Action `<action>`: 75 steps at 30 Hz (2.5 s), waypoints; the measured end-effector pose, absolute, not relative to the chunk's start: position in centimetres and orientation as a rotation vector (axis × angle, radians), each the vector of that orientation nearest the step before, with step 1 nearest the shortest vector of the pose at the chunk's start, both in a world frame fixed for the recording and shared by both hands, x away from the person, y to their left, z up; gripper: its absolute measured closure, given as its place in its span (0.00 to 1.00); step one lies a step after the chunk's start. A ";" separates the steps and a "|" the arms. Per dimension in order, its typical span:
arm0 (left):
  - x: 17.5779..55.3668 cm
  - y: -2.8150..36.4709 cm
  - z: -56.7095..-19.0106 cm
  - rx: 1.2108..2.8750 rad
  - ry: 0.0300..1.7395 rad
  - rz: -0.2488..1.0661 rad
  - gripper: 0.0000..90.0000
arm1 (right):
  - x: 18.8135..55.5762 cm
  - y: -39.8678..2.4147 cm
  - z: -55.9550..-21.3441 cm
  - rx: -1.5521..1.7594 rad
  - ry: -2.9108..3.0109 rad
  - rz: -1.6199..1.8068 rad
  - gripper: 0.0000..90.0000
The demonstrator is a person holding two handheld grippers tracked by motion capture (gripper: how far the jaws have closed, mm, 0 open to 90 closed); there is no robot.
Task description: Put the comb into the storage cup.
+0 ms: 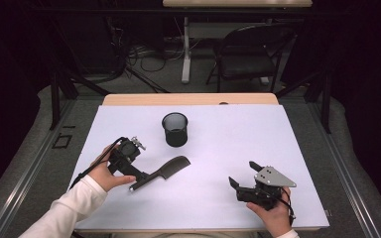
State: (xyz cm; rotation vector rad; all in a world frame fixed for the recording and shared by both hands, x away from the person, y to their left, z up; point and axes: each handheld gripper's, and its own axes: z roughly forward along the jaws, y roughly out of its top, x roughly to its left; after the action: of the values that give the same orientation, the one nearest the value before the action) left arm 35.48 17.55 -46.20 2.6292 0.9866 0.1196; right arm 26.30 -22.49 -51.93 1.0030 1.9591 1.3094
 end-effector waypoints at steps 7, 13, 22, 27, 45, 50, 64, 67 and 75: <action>36.0 16.9 -46.9 2.662 0.994 0.107 0.24 | 26.3 -22.5 -52.0 1.000 1.966 1.307 0.15; 36.3 16.3 -47.4 2.695 1.002 0.107 0.24 | 26.3 -22.5 -52.0 0.998 1.966 1.305 0.16; 36.7 15.7 -48.1 2.705 1.014 0.081 0.28 | 26.3 -22.4 -52.0 0.986 1.969 1.307 0.16; 37.0 15.6 -48.6 2.705 1.017 0.075 0.28 | 26.3 -22.4 -52.0 0.986 1.972 1.304 0.16; 37.5 15.2 -49.5 2.740 1.031 0.028 0.30 | 26.3 -22.3 -52.1 0.976 1.982 1.299 0.16; 37.6 15.1 -49.7 2.756 1.027 0.022 0.31 | 26.3 -22.3 -52.1 0.974 1.984 1.297 0.16; 37.9 14.8 -50.5 2.804 1.045 0.015 0.37 | 26.4 -22.3 -52.2 0.976 1.989 1.297 0.16; 38.0 14.7 -50.7 2.811 1.048 0.014 0.38 | 26.4 -22.2 -52.2 0.972 1.991 1.296 0.16; 37.9 14.5 -50.9 2.823 1.053 0.003 0.43 | 26.4 -22.2 -52.3 0.971 1.988 1.300 0.16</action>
State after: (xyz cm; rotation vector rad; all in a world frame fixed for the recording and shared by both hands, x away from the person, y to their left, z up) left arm 37.92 14.54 -50.95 2.8228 1.0530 0.0025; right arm 26.40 -22.20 -52.26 0.9713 1.9879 1.3003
